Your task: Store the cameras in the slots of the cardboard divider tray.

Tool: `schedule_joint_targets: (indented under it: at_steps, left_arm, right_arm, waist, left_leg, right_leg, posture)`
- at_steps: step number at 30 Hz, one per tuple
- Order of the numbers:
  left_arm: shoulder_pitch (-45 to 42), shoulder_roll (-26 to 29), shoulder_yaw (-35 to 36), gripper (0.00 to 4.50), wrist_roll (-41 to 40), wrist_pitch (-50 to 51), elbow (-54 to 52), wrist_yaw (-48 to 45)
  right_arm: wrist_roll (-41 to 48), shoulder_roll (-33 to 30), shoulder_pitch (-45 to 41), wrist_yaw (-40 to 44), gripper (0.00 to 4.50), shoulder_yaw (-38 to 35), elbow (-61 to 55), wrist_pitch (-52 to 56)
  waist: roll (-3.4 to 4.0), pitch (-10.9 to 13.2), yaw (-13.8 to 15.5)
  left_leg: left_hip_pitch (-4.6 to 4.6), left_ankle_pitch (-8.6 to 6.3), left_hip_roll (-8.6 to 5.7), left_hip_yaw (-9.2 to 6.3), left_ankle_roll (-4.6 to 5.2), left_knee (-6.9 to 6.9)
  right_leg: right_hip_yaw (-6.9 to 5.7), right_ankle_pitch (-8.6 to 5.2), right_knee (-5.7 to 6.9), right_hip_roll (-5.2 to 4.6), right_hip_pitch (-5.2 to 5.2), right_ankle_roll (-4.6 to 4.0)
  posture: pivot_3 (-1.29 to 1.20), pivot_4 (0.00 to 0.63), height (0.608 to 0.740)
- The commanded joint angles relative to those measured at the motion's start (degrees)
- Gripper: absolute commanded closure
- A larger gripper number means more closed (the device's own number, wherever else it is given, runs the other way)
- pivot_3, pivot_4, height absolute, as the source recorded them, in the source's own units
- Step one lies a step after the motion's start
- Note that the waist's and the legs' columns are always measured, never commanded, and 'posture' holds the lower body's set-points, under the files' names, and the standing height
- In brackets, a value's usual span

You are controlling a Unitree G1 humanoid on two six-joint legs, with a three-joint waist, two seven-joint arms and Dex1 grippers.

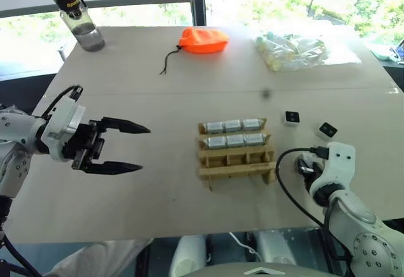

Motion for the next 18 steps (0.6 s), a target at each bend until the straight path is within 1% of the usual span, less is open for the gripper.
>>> schedule_joint_targets:
  at_steps: [1,4,6,7,8,9,11,12,15,18]
  left_arm:
    - [-0.05,0.55,1.01,0.64,-1.08,-0.8,0.26,-0.29]
    - [-0.11,0.36,0.95,0.64,-1.02,-1.06,0.45,-0.29]
    - [-0.15,0.2,0.97,0.64,-0.99,-1.14,0.52,-0.29]
    - [-0.23,0.06,1.03,0.64,-0.92,-1.16,0.53,-0.29]
    - [-0.24,-0.01,1.2,0.64,-0.94,-1.1,0.51,-0.29]
    - [-0.36,-0.09,1.29,0.64,-0.91,-0.97,0.48,-0.29]
    - [0.15,-0.05,1.83,0.64,-1.08,-0.73,0.12,-0.29]
    - [0.42,-0.02,2.02,0.64,-1.08,-0.7,-0.05,-0.29]
    - [1.02,0.1,3.0,0.64,-0.87,-0.62,-0.19,-0.29]
    - [1.88,0.11,4.15,0.64,-0.64,-0.5,-0.55,-0.29]
  right_arm:
    - [-0.74,-2.11,-1.88,1.31,3.71,-0.24,-2.46,-0.06]
    - [-0.74,-7.96,-5.93,5.55,3.71,-0.29,-2.15,-1.69]
    - [0.83,-13.03,-8.69,10.45,3.71,0.07,-1.48,-2.74]
    - [2.41,-17.19,-10.13,14.59,3.71,0.82,-0.94,-3.04]
    - [2.81,-23.03,-11.75,20.09,3.71,2.88,-0.06,-6.15]
    - [3.03,-27.14,-12.76,23.91,3.71,4.24,0.72,-8.62]
    - [3.52,-34.11,-15.03,33.68,3.71,7.5,3.63,-16.09]
    - [3.71,-36.48,-16.35,37.36,3.71,8.66,5.72,-18.6]
    - [2.8,-41.01,-22.73,48.02,3.71,13.61,13.3,-27.67]
    - [1.02,-42.25,-30.22,56.48,3.71,19.92,20.47,-34.25]
  waist:
    - [0.01,0.0,0.0]
    - [0.02,0.01,-0.02]
    - [0.02,0.02,-0.05]
    - [0.03,0.02,-0.05]
    - [0.03,0.02,-0.03]
    - [0.03,0.03,-0.03]
    - [0.03,0.04,-0.02]
    - [0.02,0.04,-0.06]
    - [-0.02,0.07,-0.12]
    - [-0.05,0.09,0.02]
  left_leg:
    - [0.0,0.0,0.0,0.0,0.0,0.0]
    - [0.0,0.0,-0.01,0.05,0.0,0.05]
    - [0.02,0.0,-0.01,0.09,0.0,0.05]
    - [0.01,0.0,-0.02,0.09,0.01,0.05]
    - [0.02,0.0,-0.02,0.08,0.01,0.06]
    - [0.02,0.0,-0.01,0.06,0.01,0.03]
    - [0.01,0.0,-0.02,0.06,0.01,0.03]
    - [0.01,0.0,-0.02,0.04,0.02,0.04]
    - [0.02,-0.01,-0.02,0.05,0.02,0.03]
    - [0.0,-0.01,0.0,0.04,0.03,0.07]
  right_leg:
    - [0.0,0.0,0.0,0.0,0.0,0.0]
    - [0.03,0.0,0.0,-0.01,0.0,0.0]
    - [0.06,-0.01,0.0,-0.01,0.01,0.0]
    - [0.06,-0.01,0.0,-0.01,0.0,0.0]
    - [0.05,0.0,0.01,0.0,0.0,0.0]
    - [0.03,0.0,0.0,0.01,0.0,-0.01]
    - [0.03,0.0,-0.01,0.03,-0.01,-0.01]
    - [0.02,0.0,-0.01,0.05,0.0,-0.01]
    - [0.04,0.11,-0.03,0.13,0.0,0.19]
    - [0.03,0.13,-0.02,0.13,0.0,0.19]
  posture:
    - [0.0,0.15,0.74]
    - [0.0,0.15,0.74]
    - [0.0,0.15,0.74]
    - [0.0,0.15,0.74]
    - [0.0,0.15,0.74]
    - [0.0,0.15,0.74]
    - [0.0,0.15,0.74]
    - [0.0,0.15,0.74]
    - [0.0,0.15,0.74]
    - [0.0,0.15,0.74]
